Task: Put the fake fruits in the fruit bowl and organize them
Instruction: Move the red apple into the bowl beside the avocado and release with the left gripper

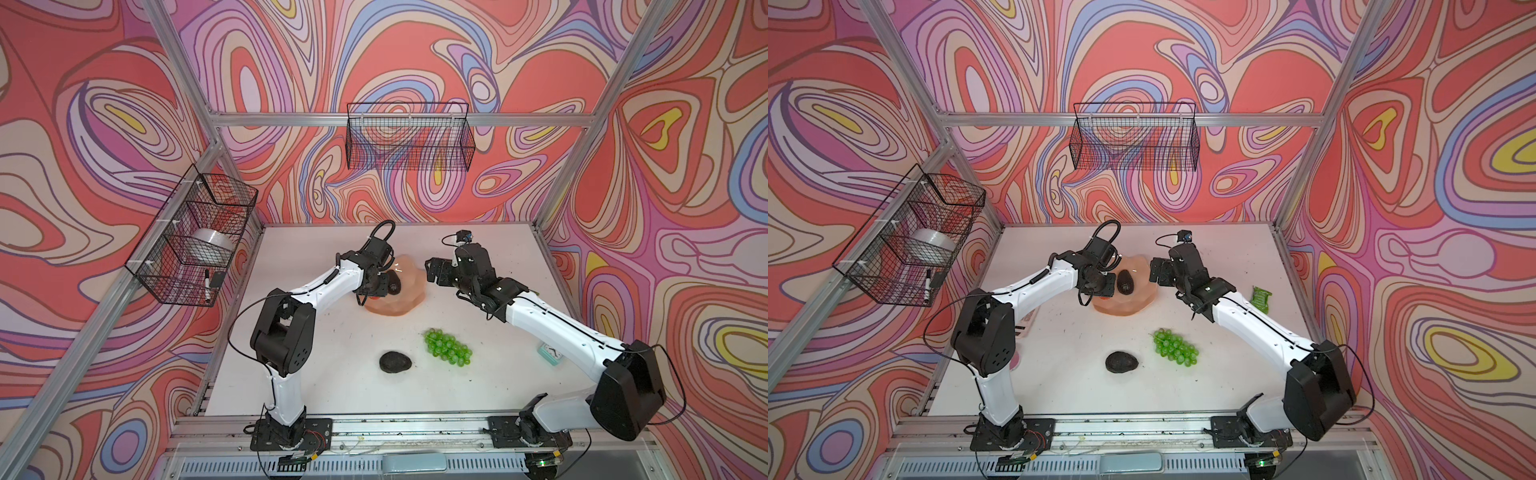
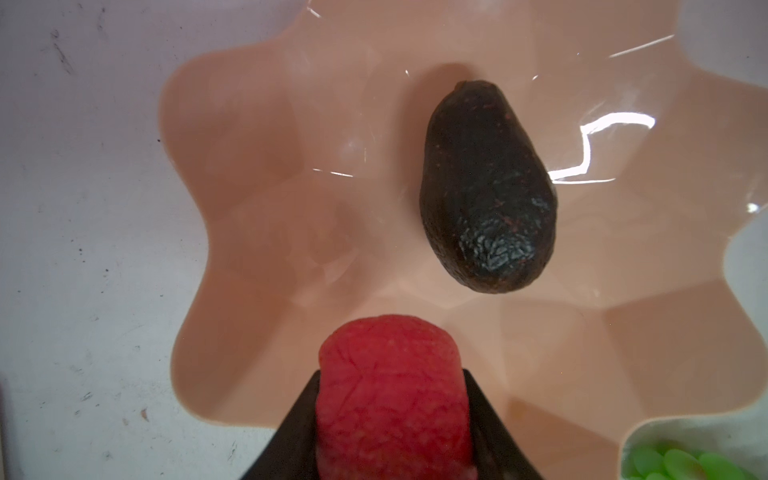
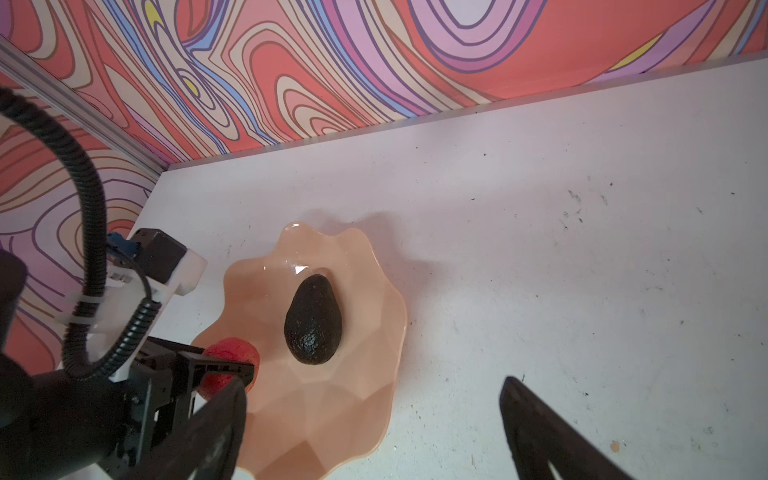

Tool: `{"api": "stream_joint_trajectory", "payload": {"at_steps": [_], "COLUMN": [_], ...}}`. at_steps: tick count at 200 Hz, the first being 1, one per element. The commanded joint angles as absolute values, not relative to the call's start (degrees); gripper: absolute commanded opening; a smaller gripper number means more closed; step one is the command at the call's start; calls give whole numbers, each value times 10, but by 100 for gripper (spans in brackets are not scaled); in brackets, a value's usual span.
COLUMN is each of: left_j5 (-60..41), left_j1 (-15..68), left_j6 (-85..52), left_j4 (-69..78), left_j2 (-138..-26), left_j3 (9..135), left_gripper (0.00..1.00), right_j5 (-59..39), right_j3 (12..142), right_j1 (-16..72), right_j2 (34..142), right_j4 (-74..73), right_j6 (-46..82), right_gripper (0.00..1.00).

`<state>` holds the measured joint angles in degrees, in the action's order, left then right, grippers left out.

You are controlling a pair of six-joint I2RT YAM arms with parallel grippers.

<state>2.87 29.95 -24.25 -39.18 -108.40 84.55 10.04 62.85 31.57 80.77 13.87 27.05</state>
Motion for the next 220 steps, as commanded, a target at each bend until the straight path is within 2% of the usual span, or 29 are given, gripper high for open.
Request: {"api": "stream_joint_trajectory", "payload": {"at_steps": [1, 90, 138, 174, 220], "left_j5": [38, 21, 18, 16, 36], "left_j1": [298, 297, 297, 297, 296], "left_j6": [-256, -272, -279, -280, -285], "left_j4": [-386, -389, -387, -389, -395], "left_j2": [-1099, -1160, -1166, -1158, -1103], "left_j3": [863, 889, 888, 893, 893], "left_gripper": [45, 47, 64, 64, 70], "right_j5": [103, 105, 106, 106, 92], "right_j3": [618, 610, 610, 611, 606], "right_j1": [313, 312, 312, 313, 313], "right_j2": [801, 798, 801, 801, 785], "right_j4": [142, 143, 144, 149, 177], "right_j6": [266, 264, 259, 255, 211], "right_gripper": [98, 98, 98, 98, 98]}}
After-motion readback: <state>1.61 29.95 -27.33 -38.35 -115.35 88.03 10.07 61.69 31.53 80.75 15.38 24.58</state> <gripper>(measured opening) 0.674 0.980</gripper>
